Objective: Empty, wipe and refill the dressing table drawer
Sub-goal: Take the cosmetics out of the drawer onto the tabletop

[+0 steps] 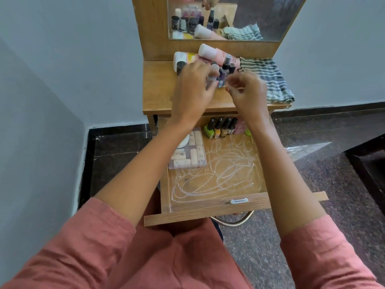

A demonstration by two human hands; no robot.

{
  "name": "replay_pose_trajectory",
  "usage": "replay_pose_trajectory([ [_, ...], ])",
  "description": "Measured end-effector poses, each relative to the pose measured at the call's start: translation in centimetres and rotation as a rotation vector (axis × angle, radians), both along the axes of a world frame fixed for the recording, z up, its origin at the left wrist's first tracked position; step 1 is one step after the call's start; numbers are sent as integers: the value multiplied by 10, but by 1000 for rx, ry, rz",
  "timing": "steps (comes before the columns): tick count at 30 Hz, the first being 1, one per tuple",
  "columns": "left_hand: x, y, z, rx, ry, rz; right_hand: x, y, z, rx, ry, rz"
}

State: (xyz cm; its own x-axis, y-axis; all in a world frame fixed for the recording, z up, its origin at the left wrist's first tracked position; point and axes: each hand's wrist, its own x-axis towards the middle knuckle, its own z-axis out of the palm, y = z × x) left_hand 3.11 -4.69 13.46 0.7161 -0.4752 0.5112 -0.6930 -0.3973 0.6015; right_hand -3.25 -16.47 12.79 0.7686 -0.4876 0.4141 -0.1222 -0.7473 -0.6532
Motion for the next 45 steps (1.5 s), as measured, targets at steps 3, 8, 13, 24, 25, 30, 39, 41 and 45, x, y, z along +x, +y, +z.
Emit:
replay_pose_trajectory([
  [3,-23,6,-25,22,145,-81,-20,4,-21,-18,77,-16],
  [8,-39,3,-71,219,327,-7,-35,9,-61,-48,198,-80],
  [13,-37,-8,-88,332,312,-24,-28,10,-79,-153,312,-95],
  [24,-29,-17,-86,324,349,-37,-15,13,-85,-313,317,-144],
  [25,-30,-15,-85,324,344,-48,-16,14,-84,-295,309,-133],
  [30,-33,-6,-73,298,350,-90,-25,19,-70,-86,282,-103],
  [39,-36,-8,-22,130,257,-153,-39,16,-13,-17,65,-104],
  [41,-30,-12,-8,117,225,-158,-37,12,2,-14,26,-100],
  [45,-14,-21,15,100,165,-150,-25,2,22,14,-47,-112],
])
